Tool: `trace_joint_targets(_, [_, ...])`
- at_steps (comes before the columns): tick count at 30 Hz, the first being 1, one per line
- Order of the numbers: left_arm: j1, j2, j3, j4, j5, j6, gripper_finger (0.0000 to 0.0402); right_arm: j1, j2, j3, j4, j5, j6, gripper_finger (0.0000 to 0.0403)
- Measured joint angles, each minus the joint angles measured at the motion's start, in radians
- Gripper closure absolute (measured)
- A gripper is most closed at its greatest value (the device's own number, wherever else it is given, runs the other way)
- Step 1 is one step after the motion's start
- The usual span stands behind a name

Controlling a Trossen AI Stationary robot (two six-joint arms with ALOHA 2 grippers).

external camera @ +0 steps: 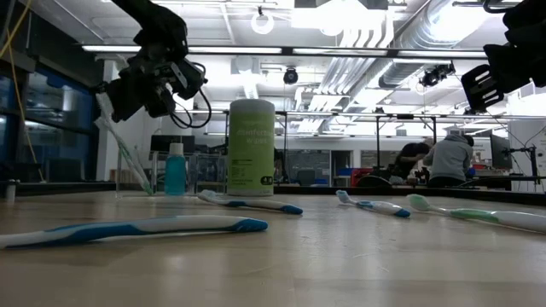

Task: Pick & Place toothbrushing station
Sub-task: Put the green toothbrush into the transparent organizer

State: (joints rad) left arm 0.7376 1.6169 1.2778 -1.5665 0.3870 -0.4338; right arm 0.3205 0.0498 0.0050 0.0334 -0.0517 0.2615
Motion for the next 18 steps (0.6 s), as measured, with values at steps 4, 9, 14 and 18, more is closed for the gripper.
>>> trace_joint_targets(4, [0.000, 0.000, 0.000, 0.000, 0.000, 0.001, 0.0334, 0.000, 0.000, 0.000, 0.000, 0.000, 0.000, 0.0319])
trace_joint_targets(9, [0.000, 0.000, 0.000, -0.001, 0.000, 0.001, 0.0334, 0.000, 0.000, 0.000, 0.000, 0.000, 0.000, 0.0319])
trace_joint_targets(14, [0.000, -0.025, 0.001, 0.000, 0.000, 0.001, 0.0333, 0.000, 0.000, 0.000, 0.000, 0.000, 0.000, 0.0319])
trace_joint_targets(18, [0.000, -0.066, 0.011, 0.000, -0.033, 0.002, 0.0333, 0.000, 0.000, 0.000, 0.000, 0.000, 0.000, 0.0319])
